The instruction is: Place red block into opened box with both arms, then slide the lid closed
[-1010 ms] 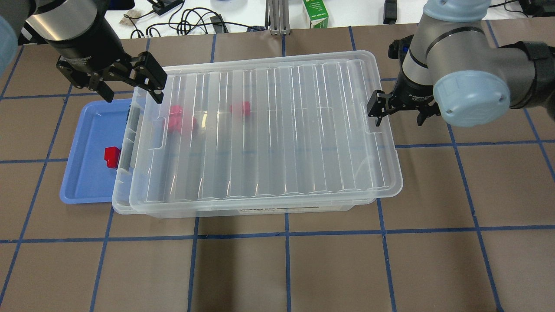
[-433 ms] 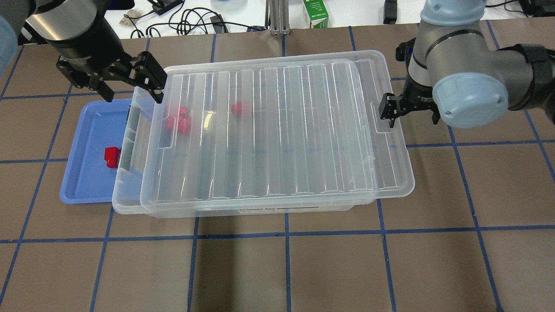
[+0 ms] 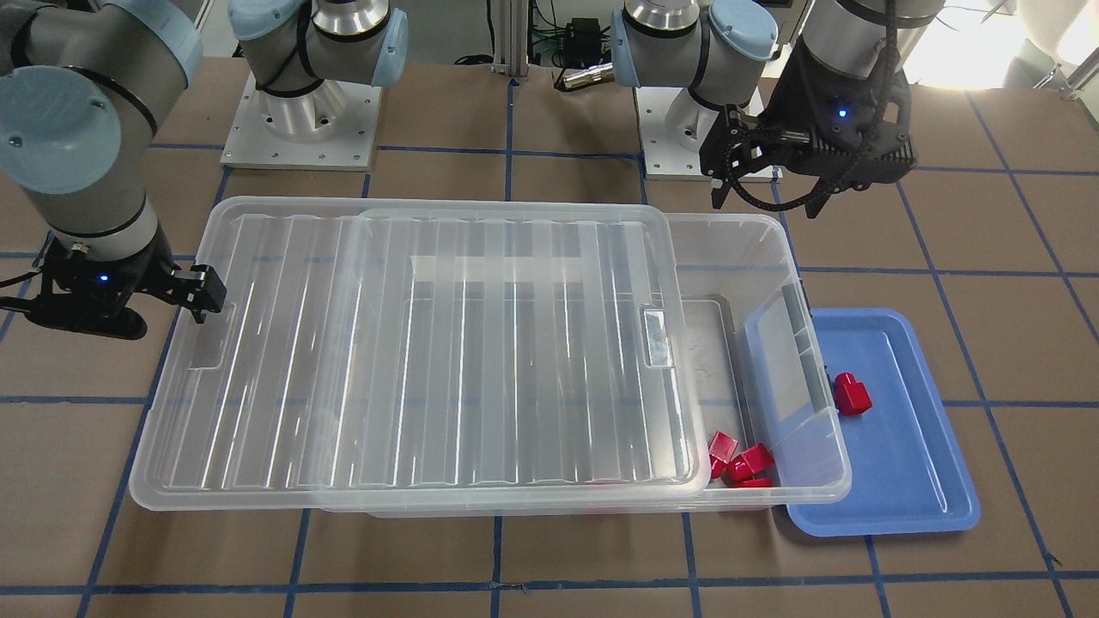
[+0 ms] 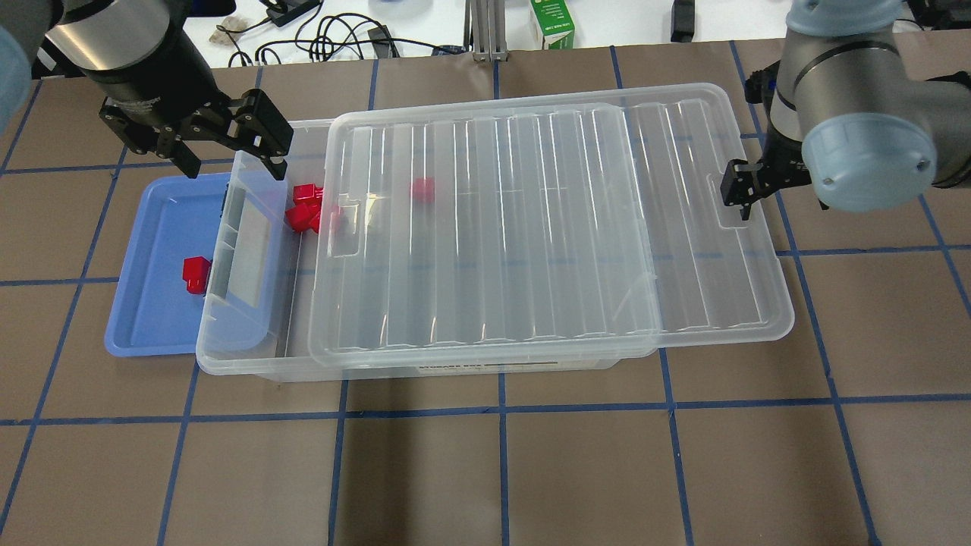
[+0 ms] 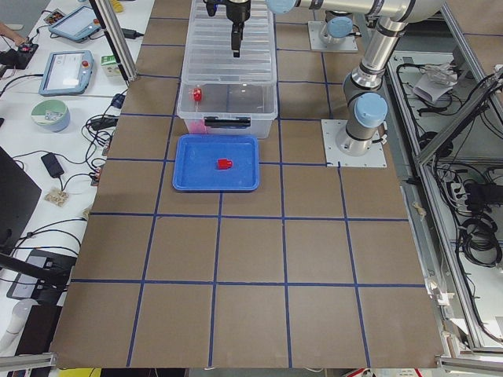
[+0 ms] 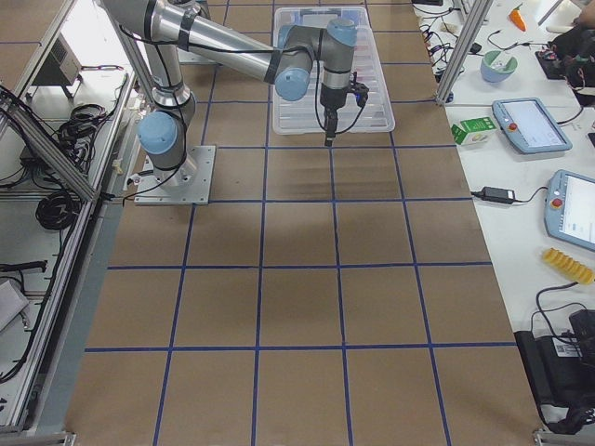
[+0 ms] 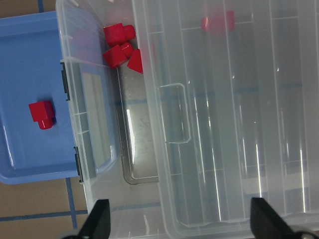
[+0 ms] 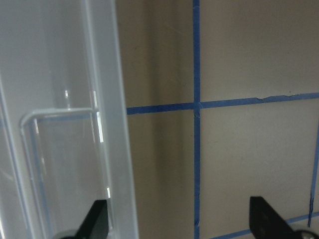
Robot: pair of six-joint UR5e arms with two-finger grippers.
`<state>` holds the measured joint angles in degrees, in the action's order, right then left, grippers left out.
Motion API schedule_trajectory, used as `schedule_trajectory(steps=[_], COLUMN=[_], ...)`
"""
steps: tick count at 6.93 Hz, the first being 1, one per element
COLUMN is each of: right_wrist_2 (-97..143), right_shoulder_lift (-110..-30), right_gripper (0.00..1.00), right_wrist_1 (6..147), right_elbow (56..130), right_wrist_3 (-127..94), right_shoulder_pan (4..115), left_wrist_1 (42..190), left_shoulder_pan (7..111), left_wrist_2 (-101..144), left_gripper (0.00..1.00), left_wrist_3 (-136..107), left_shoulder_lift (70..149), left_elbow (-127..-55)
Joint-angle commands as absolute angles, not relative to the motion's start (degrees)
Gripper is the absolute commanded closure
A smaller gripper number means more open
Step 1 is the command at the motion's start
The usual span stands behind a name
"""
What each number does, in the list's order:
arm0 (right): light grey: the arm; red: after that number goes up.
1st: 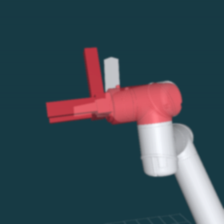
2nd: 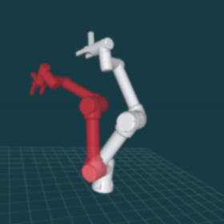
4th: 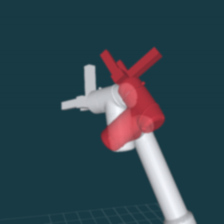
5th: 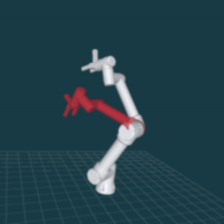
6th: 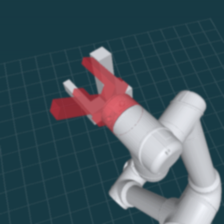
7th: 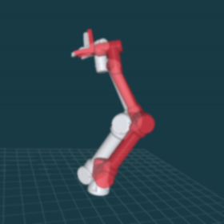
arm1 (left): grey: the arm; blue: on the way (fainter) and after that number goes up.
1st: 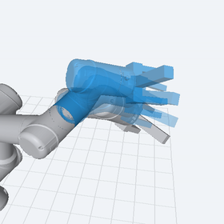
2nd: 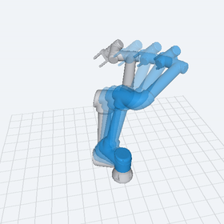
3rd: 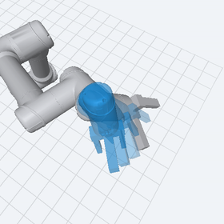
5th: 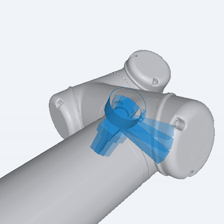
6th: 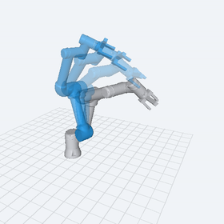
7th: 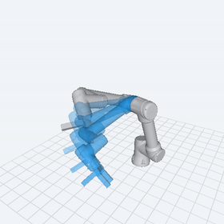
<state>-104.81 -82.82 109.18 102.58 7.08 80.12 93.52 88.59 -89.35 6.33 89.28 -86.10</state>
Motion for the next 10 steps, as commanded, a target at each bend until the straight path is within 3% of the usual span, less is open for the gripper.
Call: schedule_trajectory(steps=[1, 3, 7, 10], right_wrist_2=[-104.77, -104.68, -98.31, -91.67], right_shoulder_lift=[-82.88, -82.88, -84.45, -91.48], right_gripper=[0.00, 0.00, 0.00, 0.00], right_wrist_1=[109.16, 109.16, 108.20, 90.48], right_elbow=[102.57, 102.57, 100.73, 91.07], right_wrist_3=[9.75, 10.37, 9.50, 4.25], right_shoulder_pan=[76.05, 74.71, 75.14, 79.08], left_wrist_1=[93.43, 93.52, 92.90, 78.27], left_shoulder_pan=[87.46, 85.53, 68.08, 62.05], left_wrist_2=[-89.04, -89.65, -90.44, -90.35], left_gripper=[0.00, 0.00, 0.00, 0.00], left_wrist_3=[6.33, 8.33, 20.78, 26.81], left_shoulder_lift=[89.12, 88.60, 91.22, 97.98], left_elbow=[-85.96, -86.13, -88.23, -95.42])
